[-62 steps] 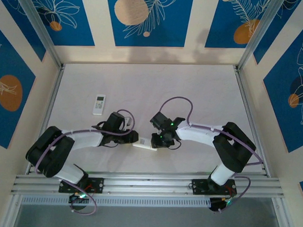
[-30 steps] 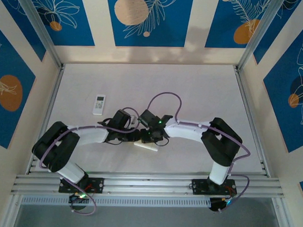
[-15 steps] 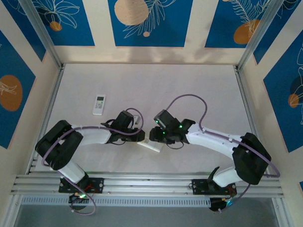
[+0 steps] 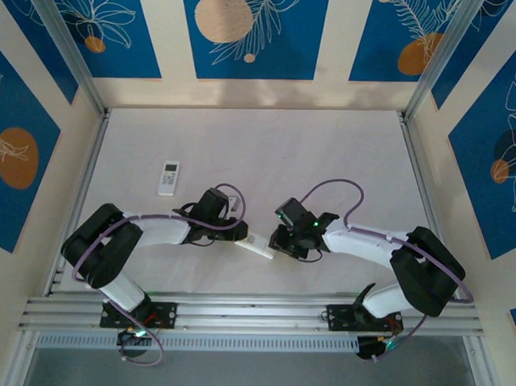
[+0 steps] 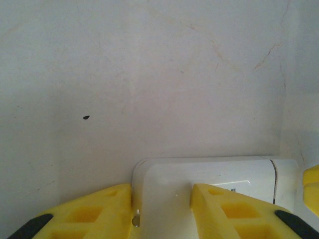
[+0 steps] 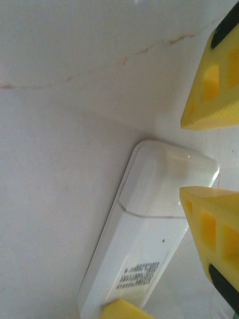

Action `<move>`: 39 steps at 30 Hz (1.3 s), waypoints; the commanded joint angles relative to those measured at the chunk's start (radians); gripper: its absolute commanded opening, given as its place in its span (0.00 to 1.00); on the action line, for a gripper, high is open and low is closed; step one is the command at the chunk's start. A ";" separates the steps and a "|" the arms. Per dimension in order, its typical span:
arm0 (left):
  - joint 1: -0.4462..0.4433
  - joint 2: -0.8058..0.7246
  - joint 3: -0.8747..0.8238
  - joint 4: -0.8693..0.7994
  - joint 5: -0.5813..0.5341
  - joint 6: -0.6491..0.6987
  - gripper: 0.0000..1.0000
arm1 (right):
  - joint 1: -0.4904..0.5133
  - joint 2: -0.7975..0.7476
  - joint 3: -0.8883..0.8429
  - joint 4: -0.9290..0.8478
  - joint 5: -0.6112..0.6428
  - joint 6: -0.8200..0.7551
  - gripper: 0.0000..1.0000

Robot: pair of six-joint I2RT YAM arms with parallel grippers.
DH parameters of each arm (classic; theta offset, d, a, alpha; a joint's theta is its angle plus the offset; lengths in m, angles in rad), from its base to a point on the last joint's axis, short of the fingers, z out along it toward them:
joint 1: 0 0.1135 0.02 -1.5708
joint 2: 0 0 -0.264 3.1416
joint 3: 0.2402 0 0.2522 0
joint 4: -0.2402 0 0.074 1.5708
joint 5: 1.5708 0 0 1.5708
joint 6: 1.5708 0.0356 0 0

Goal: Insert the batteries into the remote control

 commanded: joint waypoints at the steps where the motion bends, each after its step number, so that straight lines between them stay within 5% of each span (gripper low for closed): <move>1: -0.061 0.075 -0.002 -0.015 0.047 0.007 0.38 | -0.007 0.022 -0.011 0.034 -0.029 0.015 0.34; 12: -0.062 0.084 0.001 -0.016 0.055 0.013 0.38 | -0.009 0.107 -0.017 0.056 -0.034 -0.006 0.23; 24: -0.075 0.117 0.016 0.026 0.086 0.008 0.38 | 0.038 0.179 0.130 0.077 -0.042 -0.022 0.23; 30: -0.099 0.143 0.035 0.036 0.084 0.003 0.38 | 0.066 0.274 0.181 0.266 -0.080 0.016 0.23; 34: -0.101 0.118 0.008 0.051 0.049 -0.022 0.39 | 0.083 0.248 0.170 0.264 -0.036 -0.009 0.26; 39: -0.076 0.086 -0.008 0.025 0.019 -0.044 0.47 | 0.078 0.117 0.158 0.032 0.089 -0.213 0.39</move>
